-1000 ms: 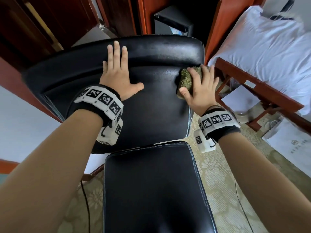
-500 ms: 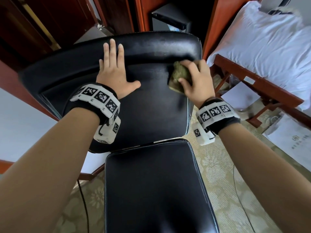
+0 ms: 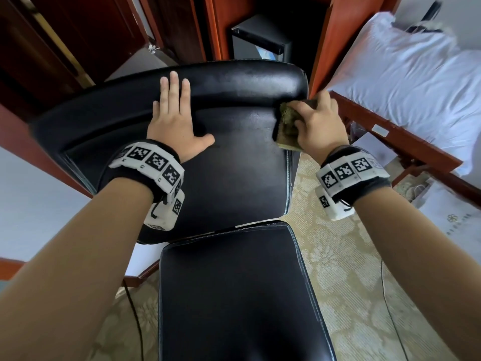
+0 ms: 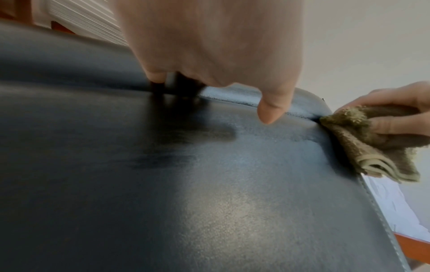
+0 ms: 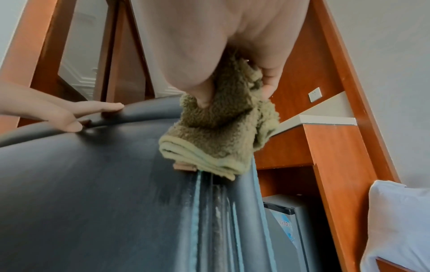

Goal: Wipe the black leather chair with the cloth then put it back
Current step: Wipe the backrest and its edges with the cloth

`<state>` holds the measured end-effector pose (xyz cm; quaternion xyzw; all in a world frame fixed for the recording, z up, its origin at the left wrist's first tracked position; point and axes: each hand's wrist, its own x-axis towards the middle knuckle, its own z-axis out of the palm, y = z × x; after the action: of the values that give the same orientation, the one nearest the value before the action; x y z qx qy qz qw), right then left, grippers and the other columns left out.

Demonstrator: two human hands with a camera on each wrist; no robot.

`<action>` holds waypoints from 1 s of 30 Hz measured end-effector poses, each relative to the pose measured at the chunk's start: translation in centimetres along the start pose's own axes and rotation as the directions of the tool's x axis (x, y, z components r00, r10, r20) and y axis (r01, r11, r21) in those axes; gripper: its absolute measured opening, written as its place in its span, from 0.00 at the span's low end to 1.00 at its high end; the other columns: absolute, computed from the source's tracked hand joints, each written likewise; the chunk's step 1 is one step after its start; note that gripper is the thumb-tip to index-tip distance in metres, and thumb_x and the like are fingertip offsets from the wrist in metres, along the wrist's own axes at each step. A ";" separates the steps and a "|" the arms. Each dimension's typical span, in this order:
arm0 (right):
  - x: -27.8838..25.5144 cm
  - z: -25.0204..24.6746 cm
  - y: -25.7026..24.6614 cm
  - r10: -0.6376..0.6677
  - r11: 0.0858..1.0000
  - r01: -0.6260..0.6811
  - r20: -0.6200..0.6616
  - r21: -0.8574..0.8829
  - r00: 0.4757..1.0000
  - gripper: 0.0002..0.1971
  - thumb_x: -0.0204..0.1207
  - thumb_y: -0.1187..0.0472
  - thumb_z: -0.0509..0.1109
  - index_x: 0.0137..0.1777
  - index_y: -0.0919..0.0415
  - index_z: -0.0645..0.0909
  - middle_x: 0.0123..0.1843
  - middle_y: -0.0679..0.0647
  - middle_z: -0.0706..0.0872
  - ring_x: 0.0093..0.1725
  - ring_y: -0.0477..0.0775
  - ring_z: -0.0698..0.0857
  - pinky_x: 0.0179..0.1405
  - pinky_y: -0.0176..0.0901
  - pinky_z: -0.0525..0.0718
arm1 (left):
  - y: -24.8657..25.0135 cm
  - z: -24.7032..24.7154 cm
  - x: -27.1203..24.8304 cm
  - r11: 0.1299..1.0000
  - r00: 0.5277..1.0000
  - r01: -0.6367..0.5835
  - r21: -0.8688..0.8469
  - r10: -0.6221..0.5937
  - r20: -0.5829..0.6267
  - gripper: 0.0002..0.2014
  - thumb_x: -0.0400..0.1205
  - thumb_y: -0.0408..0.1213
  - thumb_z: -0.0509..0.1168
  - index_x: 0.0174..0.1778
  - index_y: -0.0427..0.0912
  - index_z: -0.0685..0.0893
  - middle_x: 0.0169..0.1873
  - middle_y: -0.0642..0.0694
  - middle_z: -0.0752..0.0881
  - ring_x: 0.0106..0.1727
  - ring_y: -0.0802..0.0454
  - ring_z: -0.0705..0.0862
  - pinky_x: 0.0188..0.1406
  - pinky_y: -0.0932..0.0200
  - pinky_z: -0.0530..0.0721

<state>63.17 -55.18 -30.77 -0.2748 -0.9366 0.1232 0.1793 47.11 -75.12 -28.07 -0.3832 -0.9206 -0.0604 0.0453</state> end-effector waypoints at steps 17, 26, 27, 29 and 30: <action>-0.4 0.0 0.7 0.008 0.999 -0.009 0.021 0.032 1.000 0.23 0.77 0.63 0.64 0.73 0.56 0.72 0.64 0.67 0.68 0.64 0.67 0.68 0.59 0.56 0.75 | 0.2 0.1 0.0 1.000 1.000 0.018 0.005 -0.018 -0.002 0.53 0.75 0.54 0.68 0.82 0.37 0.38 0.81 0.39 0.35 0.82 0.43 0.34 0.80 0.42 0.45; -1.9 1.2 0.7 -0.010 0.981 0.043 -0.172 0.189 0.985 0.20 0.72 0.66 0.68 0.66 0.63 0.79 0.56 0.71 0.73 0.56 0.71 0.74 0.57 0.52 0.73 | 0.3 0.2 0.1 0.999 0.999 0.039 -0.003 -0.039 0.011 0.54 0.75 0.55 0.68 0.81 0.36 0.37 0.81 0.39 0.33 0.81 0.42 0.32 0.80 0.41 0.43; -1.7 1.3 0.1 -0.034 0.976 0.071 -0.176 0.208 0.984 0.20 0.72 0.65 0.68 0.66 0.64 0.79 0.56 0.72 0.73 0.56 0.71 0.74 0.59 0.52 0.73 | 0.3 0.2 0.1 0.999 0.999 0.039 0.000 -0.039 0.013 0.54 0.75 0.55 0.68 0.81 0.36 0.36 0.81 0.39 0.33 0.81 0.42 0.32 0.80 0.41 0.43; -1.1 1.2 -0.6 -0.056 0.972 0.092 -0.168 0.215 0.984 0.20 0.73 0.65 0.67 0.66 0.64 0.79 0.57 0.72 0.72 0.57 0.71 0.74 0.60 0.53 0.72 | 0.2 0.3 0.1 0.999 0.999 0.034 -0.001 -0.034 0.016 0.54 0.75 0.54 0.68 0.81 0.36 0.36 0.81 0.39 0.33 0.81 0.42 0.32 0.80 0.41 0.42; -0.9 1.1 -0.6 -0.066 0.972 0.100 -0.165 0.211 0.984 0.20 0.74 0.64 0.67 0.66 0.64 0.79 0.57 0.72 0.72 0.56 0.71 0.74 0.60 0.54 0.73 | 0.1 0.3 0.1 0.999 0.999 0.032 -0.003 -0.032 0.016 0.54 0.75 0.54 0.68 0.81 0.36 0.36 0.81 0.39 0.33 0.81 0.42 0.32 0.80 0.41 0.42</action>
<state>63.15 -56.27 -31.77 -0.2227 -0.9111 0.1957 0.2863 47.13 -74.88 -28.37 -0.3691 -0.9268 -0.0595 0.0362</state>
